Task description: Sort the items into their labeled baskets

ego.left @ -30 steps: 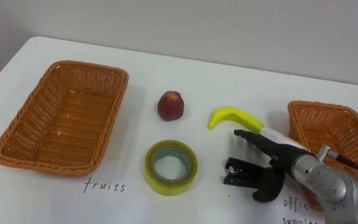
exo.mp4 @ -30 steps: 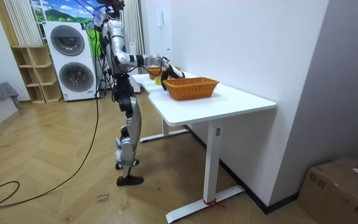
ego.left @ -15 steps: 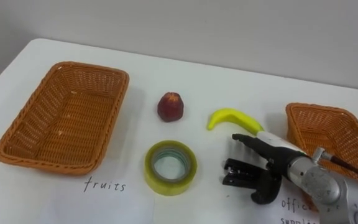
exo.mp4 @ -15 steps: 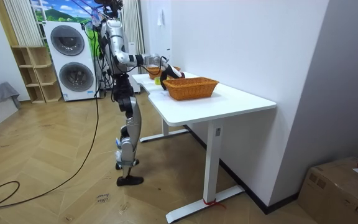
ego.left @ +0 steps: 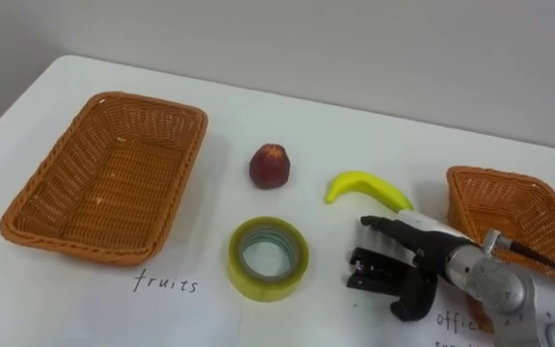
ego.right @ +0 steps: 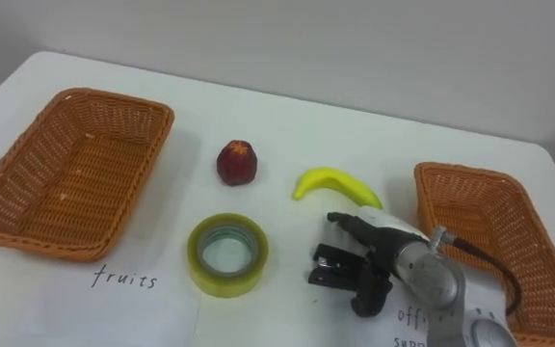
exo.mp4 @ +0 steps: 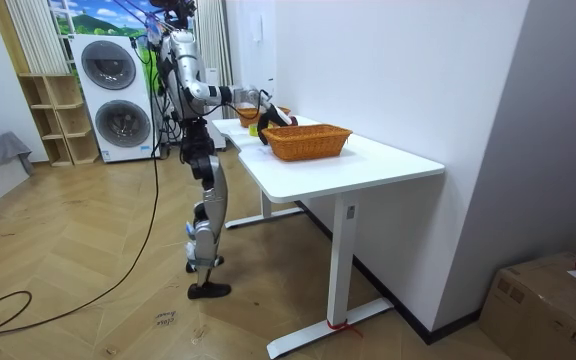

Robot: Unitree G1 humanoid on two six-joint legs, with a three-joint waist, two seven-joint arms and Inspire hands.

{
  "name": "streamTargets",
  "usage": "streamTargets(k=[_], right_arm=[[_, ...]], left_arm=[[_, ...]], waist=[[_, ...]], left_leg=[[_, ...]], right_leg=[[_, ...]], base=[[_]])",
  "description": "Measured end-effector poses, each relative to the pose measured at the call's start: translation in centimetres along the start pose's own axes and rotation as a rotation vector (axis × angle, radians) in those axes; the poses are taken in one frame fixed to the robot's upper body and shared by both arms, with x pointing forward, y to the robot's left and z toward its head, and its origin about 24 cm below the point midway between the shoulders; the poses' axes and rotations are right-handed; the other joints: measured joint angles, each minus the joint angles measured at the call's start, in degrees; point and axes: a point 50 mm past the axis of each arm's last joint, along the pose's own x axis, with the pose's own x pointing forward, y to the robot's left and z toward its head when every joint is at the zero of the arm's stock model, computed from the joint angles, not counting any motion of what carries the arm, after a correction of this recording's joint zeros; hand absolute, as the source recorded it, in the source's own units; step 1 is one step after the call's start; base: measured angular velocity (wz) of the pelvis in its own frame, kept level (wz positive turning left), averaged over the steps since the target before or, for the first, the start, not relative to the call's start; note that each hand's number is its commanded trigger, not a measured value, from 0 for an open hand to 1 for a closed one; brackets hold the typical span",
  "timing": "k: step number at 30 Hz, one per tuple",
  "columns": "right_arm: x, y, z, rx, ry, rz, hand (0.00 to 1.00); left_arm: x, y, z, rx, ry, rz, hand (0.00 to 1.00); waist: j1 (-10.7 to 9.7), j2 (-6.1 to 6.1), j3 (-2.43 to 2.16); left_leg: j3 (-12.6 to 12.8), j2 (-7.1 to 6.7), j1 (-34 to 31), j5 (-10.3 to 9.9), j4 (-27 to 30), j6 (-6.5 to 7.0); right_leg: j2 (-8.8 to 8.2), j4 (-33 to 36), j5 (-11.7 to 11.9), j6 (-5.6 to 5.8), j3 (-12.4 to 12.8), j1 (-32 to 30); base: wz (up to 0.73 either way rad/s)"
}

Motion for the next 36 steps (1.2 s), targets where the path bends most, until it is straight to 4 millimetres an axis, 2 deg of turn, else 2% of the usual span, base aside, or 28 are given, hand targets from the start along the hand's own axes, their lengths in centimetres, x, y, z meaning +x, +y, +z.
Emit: streamTargets(k=[4, 5, 6, 7, 8, 16, 26, 36], right_arm=[[0.1, -0.1, 0.0, -0.003, 0.003, 0.004, 0.00], [0.1, 0.0, 0.1, -0.008, 0.006, 0.007, 0.24], [0.2, 0.0, 0.1, -0.012, 0.007, 0.010, 0.70], [0.2, 0.0, 0.2, -0.015, 0.009, 0.010, 0.97], [0.2, 0.0, 0.2, -0.020, 0.010, 0.011, 1.00], [0.6, -1.0, 0.5, -0.048, 0.026, -0.058, 1.00], [1.4, -1.1, 0.5, -0.047, 0.051, -0.092, 1.00], [1.3, -1.1, 0.7, -0.045, 0.041, -0.093, 1.00]], left_arm=[[0.0, 0.1, 0.2, -0.002, -0.007, 0.018, 0.00], [0.0, 0.2, 0.3, -0.003, -0.013, 0.022, 0.00], [0.0, 0.3, 0.4, -0.004, -0.019, 0.026, 0.00], [0.0, 0.3, 0.5, -0.005, -0.021, 0.029, 0.00], [0.0, 0.4, 0.6, -0.005, -0.024, 0.036, 0.00], [0.0, 0.3, 0.4, -0.004, -0.016, 0.039, 0.00], [0.0, 0.3, 0.2, -0.002, -0.001, 0.039, 0.00], [0.0, 0.4, 0.3, -0.003, -0.004, 0.041, 0.00]], waist=[[0.0, 0.01, 0.00], [0.0, 0.01, 0.00], [0.0, 0.01, 0.00], [0.0, 0.01, 0.00], [0.0, 0.01, 0.00], [0.4, 0.09, -0.05], [1.0, 0.02, -0.09], [1.0, 0.03, -0.12]], left_leg=[[-0.1, 0.00, 0.0, 0.0, 0.0, -0.01], [-0.2, 0.00, 0.0, 0.0, 0.1, -0.01], [-0.2, 0.00, 0.0, 0.0, 0.1, -0.02], [-0.2, 0.00, 0.0, 0.0, 0.1, -0.02], [-0.2, 0.00, 0.0, 0.0, 0.1, -0.01], [-0.3, 0.01, 0.1, 0.0, 0.0, -0.01], [-0.3, 0.02, 0.8, 0.0, -0.2, -0.01], [-0.4, 0.02, 0.8, 0.0, -0.1, -0.01]], right_leg=[[0.03, 0.0, 0.0, -0.02, 0.0, 0.0], [0.03, 0.0, 0.0, -0.02, -0.1, 0.0], [0.04, 0.0, 0.0, -0.03, -0.1, 0.0], [0.04, 0.0, 0.0, -0.03, -0.1, 0.0], [0.04, 0.0, 0.0, -0.03, -0.1, 0.0], [0.05, -0.1, 0.0, -0.03, -0.1, -0.2], [0.10, -0.1, 0.0, -0.03, -0.1, 0.2], [0.11, -0.1, 0.0, -0.03, -0.2, 0.2]], base=[[0.00], [0.00], [0.00], [0.00], [0.00], [0.00], [0.00], [0.00]])
